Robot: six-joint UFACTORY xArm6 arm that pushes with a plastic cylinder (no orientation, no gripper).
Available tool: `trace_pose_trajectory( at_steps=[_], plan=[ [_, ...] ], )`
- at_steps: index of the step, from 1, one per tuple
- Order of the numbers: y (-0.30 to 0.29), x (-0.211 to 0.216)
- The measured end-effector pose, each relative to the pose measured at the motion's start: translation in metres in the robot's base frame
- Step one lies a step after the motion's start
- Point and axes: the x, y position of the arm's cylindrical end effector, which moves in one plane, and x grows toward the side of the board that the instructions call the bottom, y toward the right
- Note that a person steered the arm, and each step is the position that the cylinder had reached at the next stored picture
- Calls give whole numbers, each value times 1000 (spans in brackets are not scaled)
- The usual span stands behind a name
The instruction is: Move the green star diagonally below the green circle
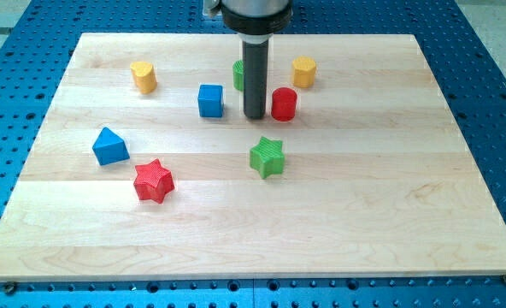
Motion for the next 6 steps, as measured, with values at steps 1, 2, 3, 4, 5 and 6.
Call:
trace_pose_trajectory(
  at_steps=[1,2,3,4,5,6],
  plan=[
    [-4,-1],
    [18,-5],
    [22,-5],
    [8,4],
    [-4,56],
    [-4,90]
  ],
)
